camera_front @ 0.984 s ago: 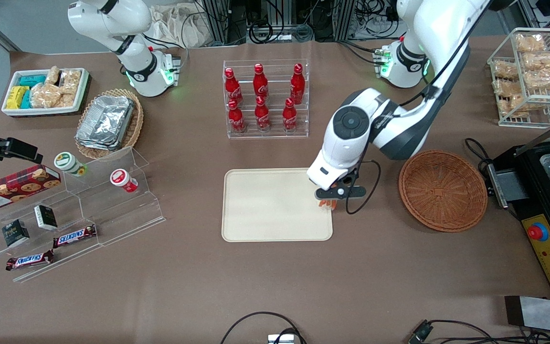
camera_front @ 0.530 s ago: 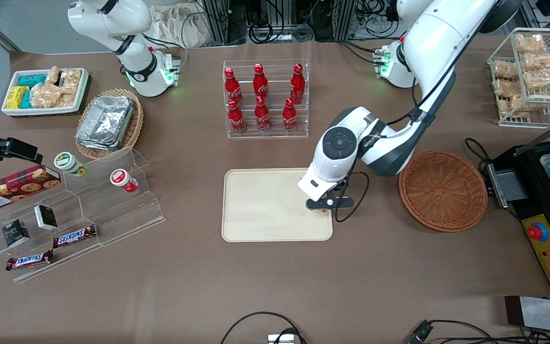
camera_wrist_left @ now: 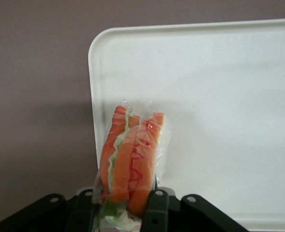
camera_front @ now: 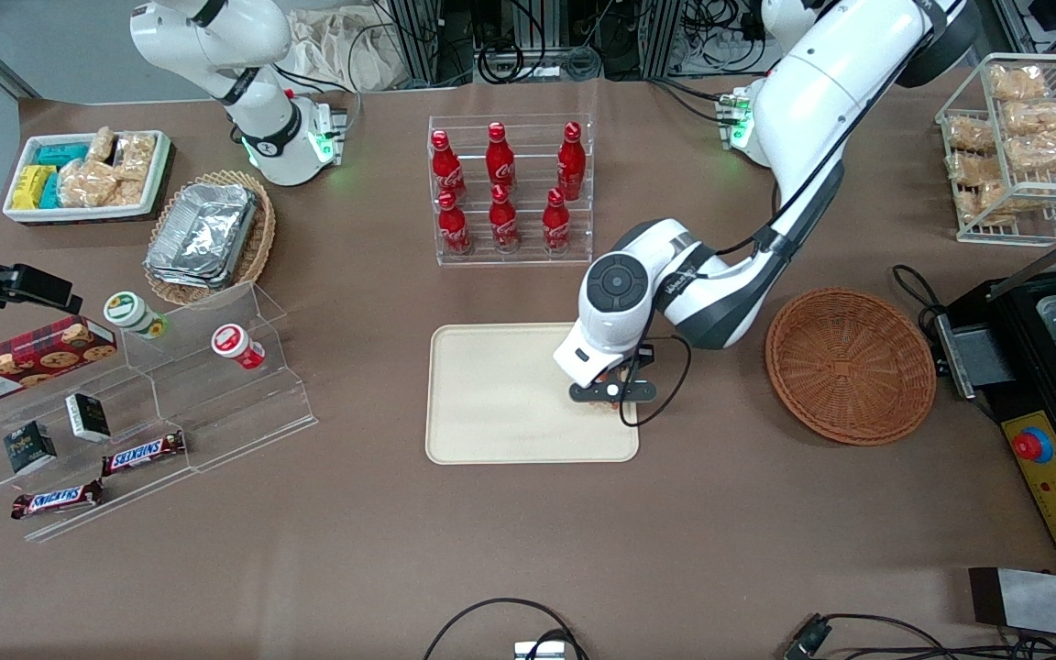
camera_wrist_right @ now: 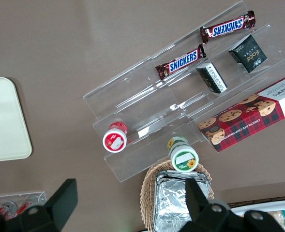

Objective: Place sandwich from basket to tray
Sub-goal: 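Lower the held sandwich onto the cream tray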

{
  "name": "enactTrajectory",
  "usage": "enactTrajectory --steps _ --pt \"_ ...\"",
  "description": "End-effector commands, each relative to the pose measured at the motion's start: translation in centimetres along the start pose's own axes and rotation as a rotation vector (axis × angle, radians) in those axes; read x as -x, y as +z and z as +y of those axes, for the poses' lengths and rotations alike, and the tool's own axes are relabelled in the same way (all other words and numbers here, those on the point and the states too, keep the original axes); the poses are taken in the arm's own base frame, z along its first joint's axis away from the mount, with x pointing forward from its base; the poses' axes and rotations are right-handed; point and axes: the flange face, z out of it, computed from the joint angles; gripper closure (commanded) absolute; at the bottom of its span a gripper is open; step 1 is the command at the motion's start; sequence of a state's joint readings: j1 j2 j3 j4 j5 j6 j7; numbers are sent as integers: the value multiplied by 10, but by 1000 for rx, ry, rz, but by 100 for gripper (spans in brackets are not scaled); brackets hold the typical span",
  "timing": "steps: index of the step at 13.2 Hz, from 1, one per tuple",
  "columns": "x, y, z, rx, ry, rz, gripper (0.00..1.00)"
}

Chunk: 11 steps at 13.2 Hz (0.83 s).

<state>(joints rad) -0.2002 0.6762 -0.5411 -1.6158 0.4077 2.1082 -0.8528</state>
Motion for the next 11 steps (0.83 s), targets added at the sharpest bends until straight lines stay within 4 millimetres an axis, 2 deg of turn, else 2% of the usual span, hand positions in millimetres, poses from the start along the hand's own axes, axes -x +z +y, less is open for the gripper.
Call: enactTrajectory --steps 1,2,3,4,11 --pt "-5 7 8 -7 -15 8 67" --pt "-3 10 11 -2 -16 7 67" --pt "9 10 28 -3 9 13 67" --pt "10 6 34 1 11 21 67" --pt "8 15 36 2 -4 11 66"
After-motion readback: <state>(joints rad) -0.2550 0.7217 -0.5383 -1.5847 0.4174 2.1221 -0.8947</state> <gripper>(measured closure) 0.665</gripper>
